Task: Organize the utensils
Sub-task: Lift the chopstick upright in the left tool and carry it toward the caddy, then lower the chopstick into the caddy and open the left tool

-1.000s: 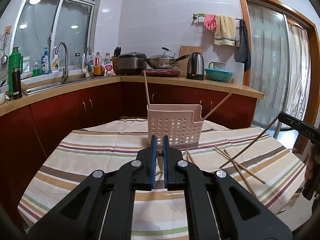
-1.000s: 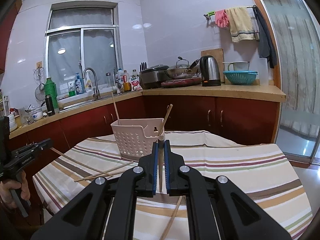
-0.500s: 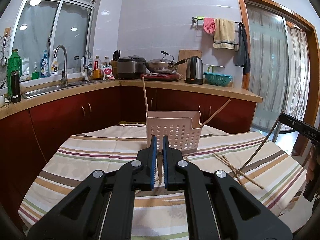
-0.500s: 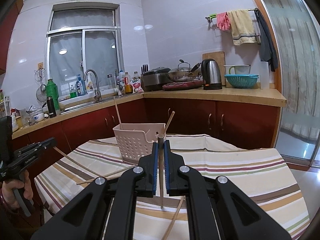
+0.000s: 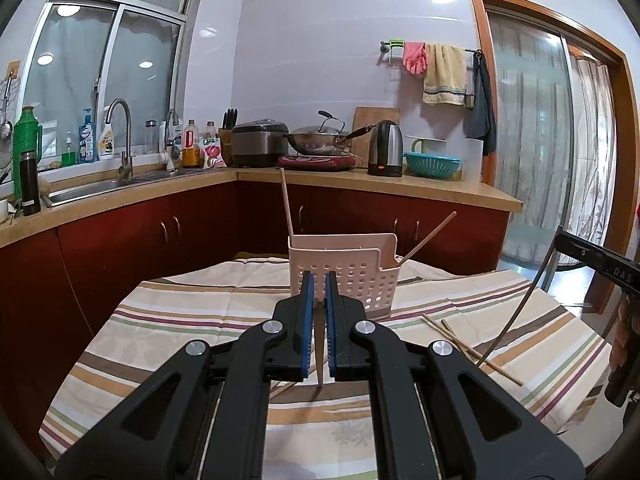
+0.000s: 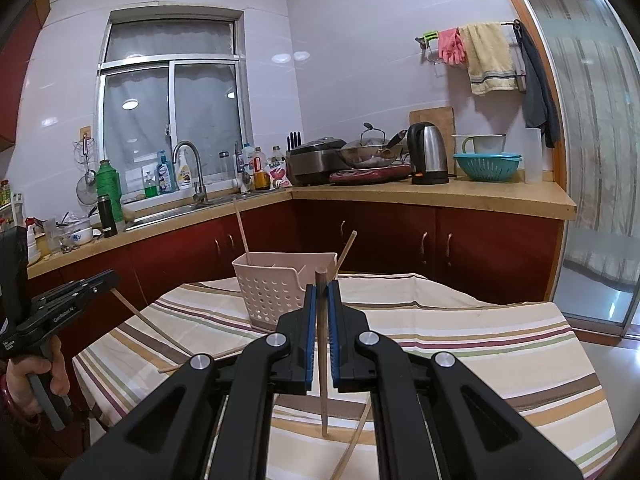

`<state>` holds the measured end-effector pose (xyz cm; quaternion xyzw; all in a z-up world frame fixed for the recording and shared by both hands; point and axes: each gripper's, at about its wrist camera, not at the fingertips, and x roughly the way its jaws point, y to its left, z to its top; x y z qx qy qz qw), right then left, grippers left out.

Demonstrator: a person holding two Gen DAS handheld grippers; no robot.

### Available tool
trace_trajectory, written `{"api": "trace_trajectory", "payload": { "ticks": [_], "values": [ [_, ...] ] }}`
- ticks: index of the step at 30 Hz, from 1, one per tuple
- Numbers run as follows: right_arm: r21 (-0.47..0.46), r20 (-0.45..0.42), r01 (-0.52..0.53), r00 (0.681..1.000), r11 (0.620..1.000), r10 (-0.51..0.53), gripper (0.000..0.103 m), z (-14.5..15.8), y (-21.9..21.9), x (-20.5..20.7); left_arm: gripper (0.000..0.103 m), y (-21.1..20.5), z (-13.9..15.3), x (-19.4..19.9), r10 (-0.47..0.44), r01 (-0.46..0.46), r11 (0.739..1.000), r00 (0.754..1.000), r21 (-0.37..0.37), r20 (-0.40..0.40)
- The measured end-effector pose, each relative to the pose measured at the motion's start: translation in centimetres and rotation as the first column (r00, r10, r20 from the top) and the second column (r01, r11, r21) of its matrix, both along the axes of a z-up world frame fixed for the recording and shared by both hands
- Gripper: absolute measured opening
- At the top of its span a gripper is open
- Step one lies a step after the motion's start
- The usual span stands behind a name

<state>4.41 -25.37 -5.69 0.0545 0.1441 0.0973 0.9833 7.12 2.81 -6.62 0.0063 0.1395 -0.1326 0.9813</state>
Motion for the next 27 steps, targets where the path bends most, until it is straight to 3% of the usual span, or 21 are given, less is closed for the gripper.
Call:
{"api": "trace_trajectory", "payload": {
  "ticks": [14,27],
  "values": [
    [0.009,0.020,-0.012,1.000,1.000,0.012,0.006,1.1,0.3,0.1,0.006,-0.2,1.3,0.4,-0.009,0.009,1.000,1.000,-0.009,0.018],
    [0.007,0.102,-0.047,0.994,0.999,0.046,0.006,4.5,1.5,1.0,0.006,-0.6,5.5,1.3,-0.055,0.056,0.998,0.994,-0.016,0.094]
  ]
}}
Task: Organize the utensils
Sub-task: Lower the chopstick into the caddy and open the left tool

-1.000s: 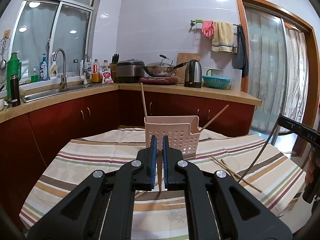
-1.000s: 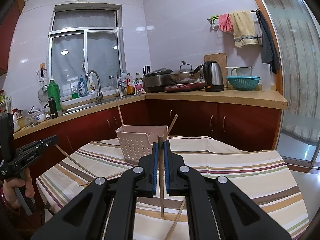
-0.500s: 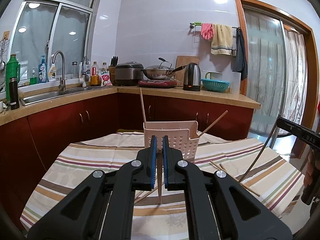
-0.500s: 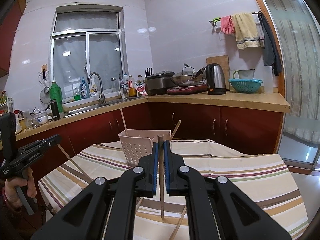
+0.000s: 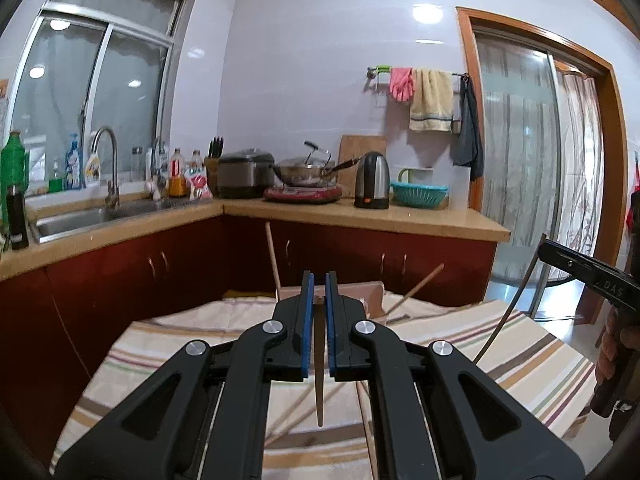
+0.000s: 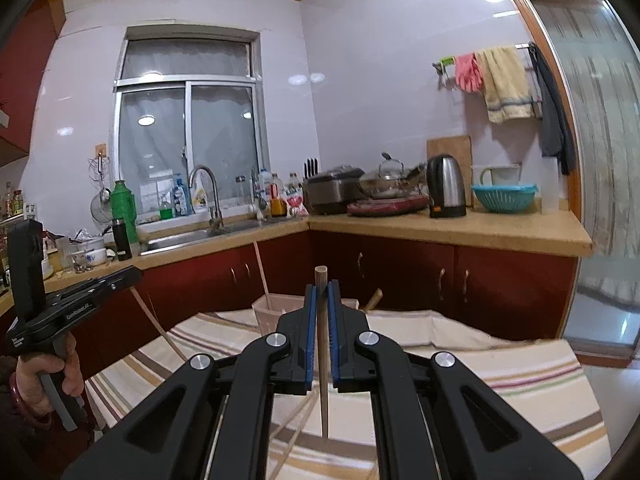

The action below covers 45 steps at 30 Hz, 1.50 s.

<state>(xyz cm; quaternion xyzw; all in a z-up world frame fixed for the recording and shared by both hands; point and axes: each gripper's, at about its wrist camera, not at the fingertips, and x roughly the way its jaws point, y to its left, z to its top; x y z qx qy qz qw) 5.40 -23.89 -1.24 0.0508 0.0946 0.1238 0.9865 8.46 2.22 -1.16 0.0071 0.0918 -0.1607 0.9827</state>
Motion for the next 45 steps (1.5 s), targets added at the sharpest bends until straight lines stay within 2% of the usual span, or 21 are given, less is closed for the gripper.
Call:
{"api": "trace_trajectory", "payload": {
  "ticks": [8,15,19,26,31,35,39,45],
  "values": [
    [-0.016,0.064,-0.029,0.998,0.999,0.030,0.006,2.9,1.3,2.3,0.006,-1.0,4.0,1.6,-0.030,0.029,0.999,0.995,0.018,0.091],
    [-0.039,0.097,-0.034,0.995,0.999,0.038,0.006,4.9,2.3,5.7,0.006,-1.6,6.7,5.2,-0.041,0.040,0.999,0.989,0.009,0.141],
    [-0.038,0.114,-0.025,0.993,0.999,0.029,0.006,5.9,2.9,9.0,0.006,-2.0,7.8,7.7,-0.038,0.035,0.999,0.986,0.023,0.164],
    [-0.039,0.138,0.005,0.990,0.999,0.000,0.006,6.4,3.9,15.0,0.006,-2.4,9.3,13.4,-0.019,0.019,1.000,0.981,0.002,0.191],
    [-0.032,0.123,0.017,0.992,0.999,-0.013,0.006,5.0,4.3,18.7,0.006,-3.1,7.8,17.2,-0.012,0.009,1.000,0.984,0.015,0.178],
    [-0.021,0.070,0.022,0.997,1.000,-0.020,0.006,2.5,4.4,21.0,0.006,-3.4,4.6,19.6,-0.014,0.011,1.000,0.993,0.025,0.116],
    [-0.040,0.025,0.019,1.000,0.999,-0.018,0.006,-0.2,5.0,21.6,0.006,-3.4,1.9,21.0,-0.010,0.008,0.999,0.998,0.035,0.062],
    [-0.041,-0.034,0.031,0.999,0.999,-0.033,0.006,-2.4,4.7,22.5,0.006,-3.0,-0.8,21.9,0.004,-0.004,0.999,1.000,0.037,0.001]
  ]
}}
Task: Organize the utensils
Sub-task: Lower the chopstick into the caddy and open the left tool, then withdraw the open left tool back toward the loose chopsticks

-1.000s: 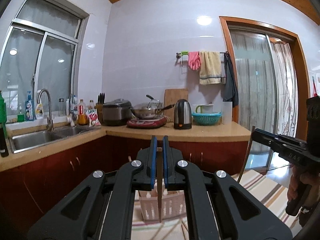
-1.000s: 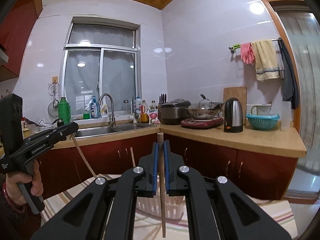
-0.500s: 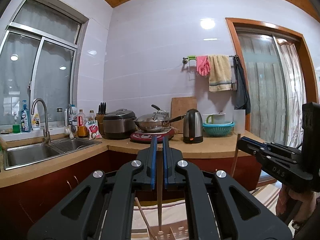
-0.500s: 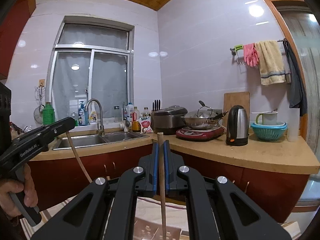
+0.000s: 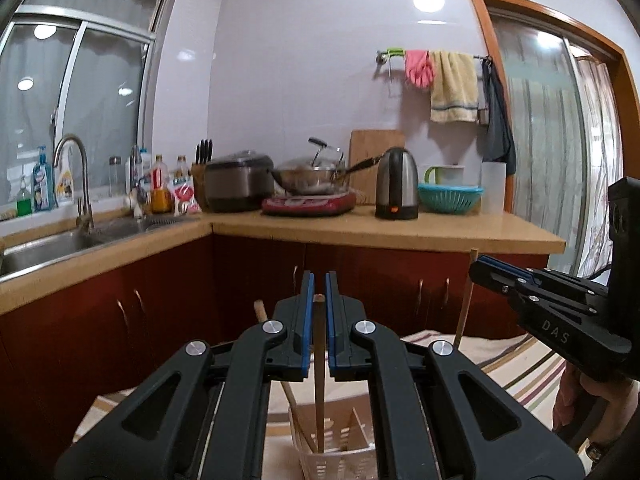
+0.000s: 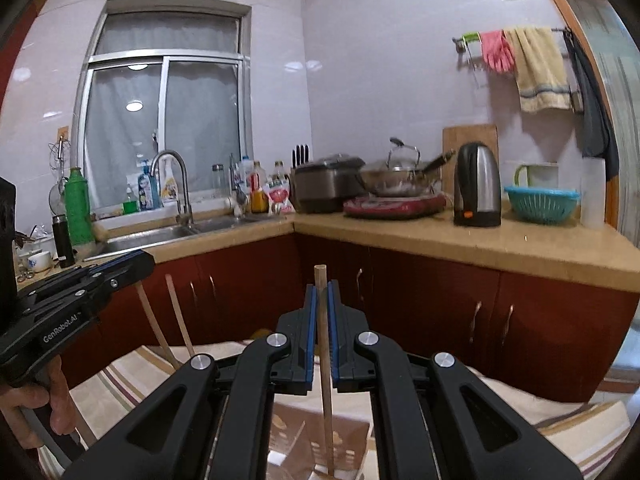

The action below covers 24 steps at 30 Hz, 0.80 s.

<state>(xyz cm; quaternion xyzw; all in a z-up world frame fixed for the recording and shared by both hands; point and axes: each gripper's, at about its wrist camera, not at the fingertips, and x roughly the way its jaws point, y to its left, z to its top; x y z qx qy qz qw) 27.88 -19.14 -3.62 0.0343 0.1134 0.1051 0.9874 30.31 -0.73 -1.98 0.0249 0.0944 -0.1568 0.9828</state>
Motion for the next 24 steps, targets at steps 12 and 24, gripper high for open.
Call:
{"api": "trace_trajectory", "payload": {
  "ticks": [12,24],
  "values": [
    [0.026,-0.049,-0.004,0.999,1.000,0.005,0.035,0.0,-0.8,-1.3,0.060,1.5,-1.1,-0.6,0.032,-0.035,0.999,0.997,-0.041,-0.067],
    [0.033,-0.025,0.024,0.999,0.999,-0.024,0.046,1.0,-3.2,-10.3,0.079,2.4,-1.6,-9.2,0.076,-0.076,0.997,0.996,0.001,-0.038]
  ]
}}
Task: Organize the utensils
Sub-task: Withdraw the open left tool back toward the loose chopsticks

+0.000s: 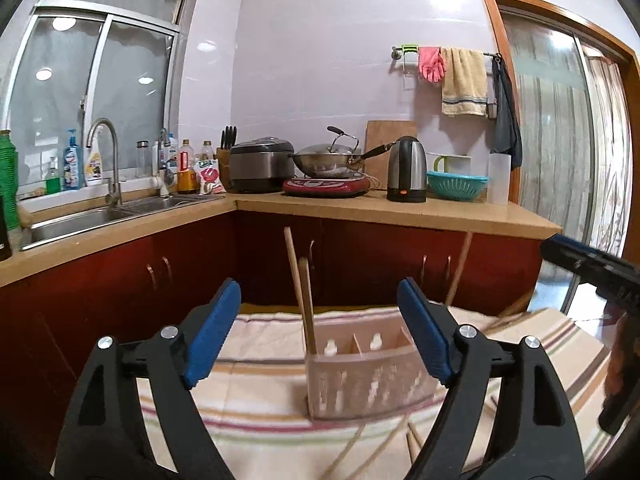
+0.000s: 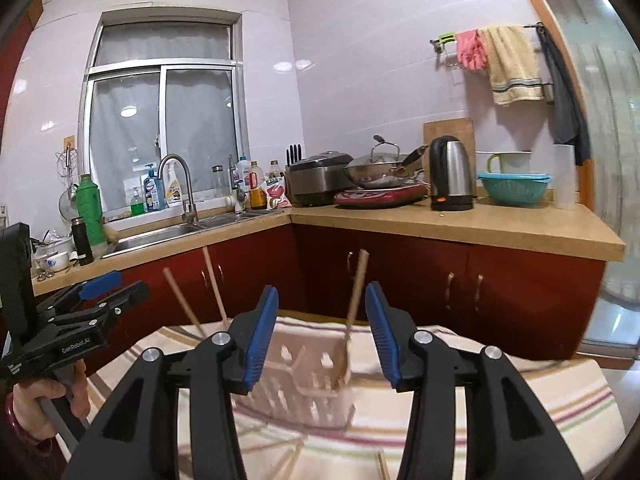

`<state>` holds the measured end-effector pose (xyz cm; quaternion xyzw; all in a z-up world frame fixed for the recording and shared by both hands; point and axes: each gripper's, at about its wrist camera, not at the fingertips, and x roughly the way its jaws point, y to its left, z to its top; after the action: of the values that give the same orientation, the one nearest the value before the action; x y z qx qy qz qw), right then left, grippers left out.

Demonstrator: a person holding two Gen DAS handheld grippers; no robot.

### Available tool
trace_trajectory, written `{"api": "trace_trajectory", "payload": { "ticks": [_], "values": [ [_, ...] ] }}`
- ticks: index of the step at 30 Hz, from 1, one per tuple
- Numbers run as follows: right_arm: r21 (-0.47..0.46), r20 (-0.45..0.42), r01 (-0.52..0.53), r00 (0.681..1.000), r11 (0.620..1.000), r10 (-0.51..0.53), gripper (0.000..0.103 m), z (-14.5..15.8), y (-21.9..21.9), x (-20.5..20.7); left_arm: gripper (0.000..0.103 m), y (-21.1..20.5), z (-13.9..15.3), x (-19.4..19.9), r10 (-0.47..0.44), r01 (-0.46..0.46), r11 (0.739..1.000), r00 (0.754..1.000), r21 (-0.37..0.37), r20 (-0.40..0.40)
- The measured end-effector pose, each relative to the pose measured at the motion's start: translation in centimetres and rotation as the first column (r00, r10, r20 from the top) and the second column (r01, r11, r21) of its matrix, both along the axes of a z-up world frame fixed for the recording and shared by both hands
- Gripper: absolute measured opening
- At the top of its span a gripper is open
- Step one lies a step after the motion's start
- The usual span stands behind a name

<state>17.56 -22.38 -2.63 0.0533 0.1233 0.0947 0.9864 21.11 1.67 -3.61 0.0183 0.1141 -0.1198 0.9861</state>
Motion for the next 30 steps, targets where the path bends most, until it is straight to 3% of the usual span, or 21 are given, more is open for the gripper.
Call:
{"api": "trace_trajectory", "payload": {
  "ticks": [7,15,24,30],
  "values": [
    [-0.005,-0.032,0.050,0.998,0.999,-0.050,0.046,-3.1,-2.2,-5.9,0.080,-0.2,-3.3,-5.5,0.023,-0.023,1.000,0.999,0.010,-0.044],
    [-0.044,-0.104,0.102,0.989,0.994,-0.106,0.046,-9.3,-4.3,-11.5,0.080,-0.6,-8.0,-10.4,0.053,-0.052,0.999,0.993,0.013,-0.106],
    [-0.058,-0.239,0.105,0.964,0.993,-0.116,0.046,-15.9,-5.8,-14.1,0.080,-1.5,-12.8,-13.7,0.069,-0.065,0.997,0.982,0.029,-0.177],
    [-0.055,-0.304,0.108,0.945,0.993,-0.120,0.037,-18.9,-6.2,-14.4,0.079,-1.8,-15.2,-14.6,0.070,-0.068,0.998,0.969,0.019,-0.235]
  ]
}}
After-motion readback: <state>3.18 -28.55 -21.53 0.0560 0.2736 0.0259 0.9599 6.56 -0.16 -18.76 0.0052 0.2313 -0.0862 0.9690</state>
